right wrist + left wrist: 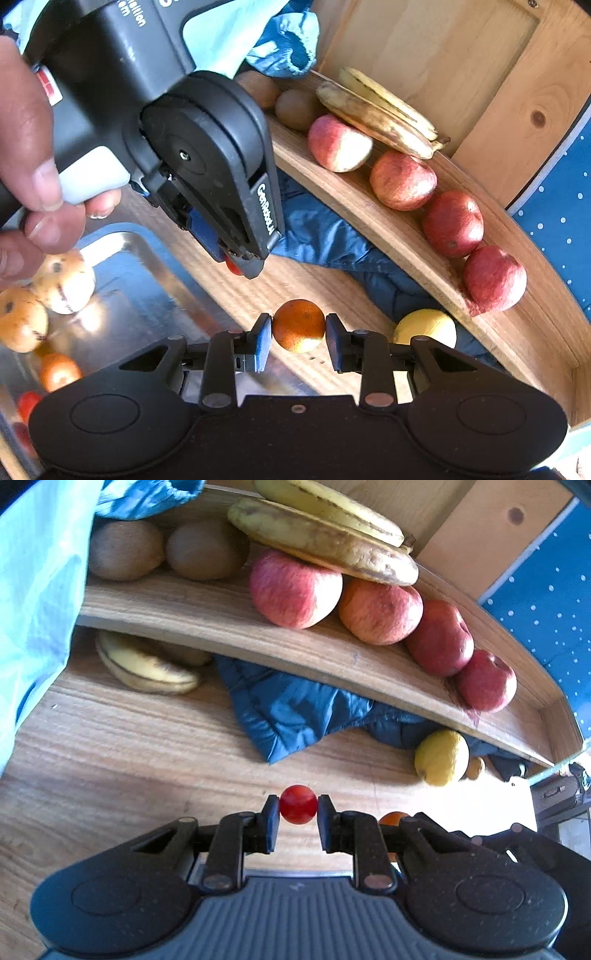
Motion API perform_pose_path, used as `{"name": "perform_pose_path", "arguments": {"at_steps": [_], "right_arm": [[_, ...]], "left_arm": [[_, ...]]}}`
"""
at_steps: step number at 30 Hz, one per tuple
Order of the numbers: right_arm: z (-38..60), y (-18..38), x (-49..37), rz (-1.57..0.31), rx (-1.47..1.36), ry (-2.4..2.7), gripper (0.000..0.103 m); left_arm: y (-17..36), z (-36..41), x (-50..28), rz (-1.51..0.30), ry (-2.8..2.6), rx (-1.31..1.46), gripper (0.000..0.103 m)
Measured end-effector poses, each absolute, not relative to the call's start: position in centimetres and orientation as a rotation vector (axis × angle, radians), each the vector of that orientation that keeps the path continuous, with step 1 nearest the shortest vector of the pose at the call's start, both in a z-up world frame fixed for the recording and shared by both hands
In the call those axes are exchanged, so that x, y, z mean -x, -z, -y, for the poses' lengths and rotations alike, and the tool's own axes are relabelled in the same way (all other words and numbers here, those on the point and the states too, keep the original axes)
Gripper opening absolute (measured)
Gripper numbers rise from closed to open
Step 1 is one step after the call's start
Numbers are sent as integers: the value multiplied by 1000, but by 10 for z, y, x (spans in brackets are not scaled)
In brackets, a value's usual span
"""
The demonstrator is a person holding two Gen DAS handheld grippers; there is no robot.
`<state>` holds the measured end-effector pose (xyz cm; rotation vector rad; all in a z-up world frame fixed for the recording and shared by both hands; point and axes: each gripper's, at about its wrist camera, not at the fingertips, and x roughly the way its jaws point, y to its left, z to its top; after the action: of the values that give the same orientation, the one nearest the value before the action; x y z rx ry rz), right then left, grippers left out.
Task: Organize fruits
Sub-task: 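Carry the cherry tomato with the left tool while the right tool carries the small orange to the tray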
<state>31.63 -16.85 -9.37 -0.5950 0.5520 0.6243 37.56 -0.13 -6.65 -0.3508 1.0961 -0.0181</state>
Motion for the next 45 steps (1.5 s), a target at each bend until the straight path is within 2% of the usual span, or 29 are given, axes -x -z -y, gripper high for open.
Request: {"name": "perform_pose_path", "arguments": {"at_steps": [20,45], "right_arm": [[155,103,-228,-619,565,-647,33],[150,115,-177,-702,500,-594,33]], "left_arm": [[58,-18,-307,-1121,96,287,23],[61,-18,-261,-1138,211,172,23]]}}
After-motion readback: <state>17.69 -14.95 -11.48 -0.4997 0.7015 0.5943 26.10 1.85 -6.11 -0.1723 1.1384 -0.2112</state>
